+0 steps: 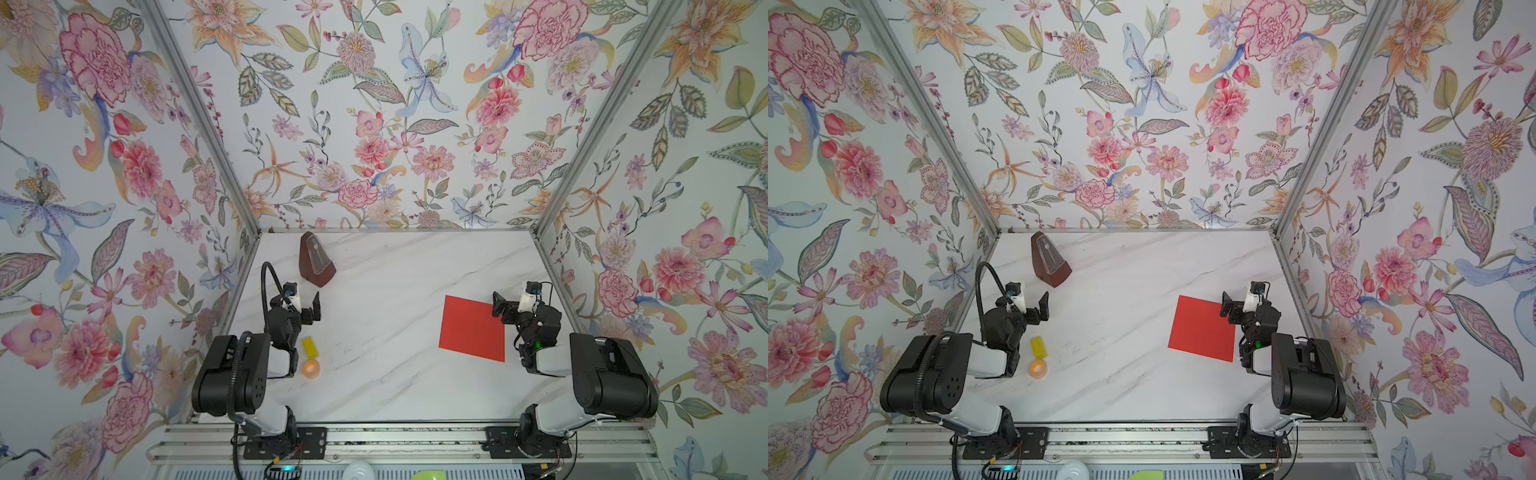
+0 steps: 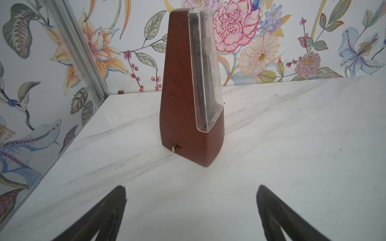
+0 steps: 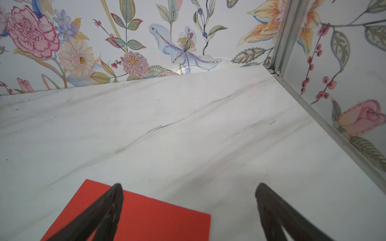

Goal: Fold a paper plane with a square sheet of paper (fold left side to right side)

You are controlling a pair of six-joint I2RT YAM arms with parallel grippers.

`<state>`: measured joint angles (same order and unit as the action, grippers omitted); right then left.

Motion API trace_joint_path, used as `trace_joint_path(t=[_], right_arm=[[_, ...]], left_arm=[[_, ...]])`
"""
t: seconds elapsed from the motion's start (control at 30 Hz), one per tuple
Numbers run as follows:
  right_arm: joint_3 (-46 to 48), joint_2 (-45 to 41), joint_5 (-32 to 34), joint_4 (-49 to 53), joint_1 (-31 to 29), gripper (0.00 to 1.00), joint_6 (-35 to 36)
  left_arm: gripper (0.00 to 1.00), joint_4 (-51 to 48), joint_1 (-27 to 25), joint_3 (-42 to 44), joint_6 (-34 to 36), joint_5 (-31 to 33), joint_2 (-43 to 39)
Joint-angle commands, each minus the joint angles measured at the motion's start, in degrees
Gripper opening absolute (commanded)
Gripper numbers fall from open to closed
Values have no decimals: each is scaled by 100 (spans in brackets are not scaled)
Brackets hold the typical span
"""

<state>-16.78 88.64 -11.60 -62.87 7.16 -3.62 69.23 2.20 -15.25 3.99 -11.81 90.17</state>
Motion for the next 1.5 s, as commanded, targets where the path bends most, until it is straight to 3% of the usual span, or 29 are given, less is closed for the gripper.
trace_joint_path(t=[0.0, 1.2, 1.3, 1.47], right_arm=[[71, -3, -62, -182, 9, 99, 54], [91, -32, 29, -210, -4, 99, 46], [-108, -345, 469, 446, -116, 99, 39], [-679, -996, 866, 2165, -188, 99, -106]], left_arm=[[99, 204, 6, 57, -30, -95, -9], [99, 272, 18, 57, -129, 157, -17], [99, 169, 17, 227, -228, 493, -369], [99, -797, -6, 139, -368, 985, -1121]])
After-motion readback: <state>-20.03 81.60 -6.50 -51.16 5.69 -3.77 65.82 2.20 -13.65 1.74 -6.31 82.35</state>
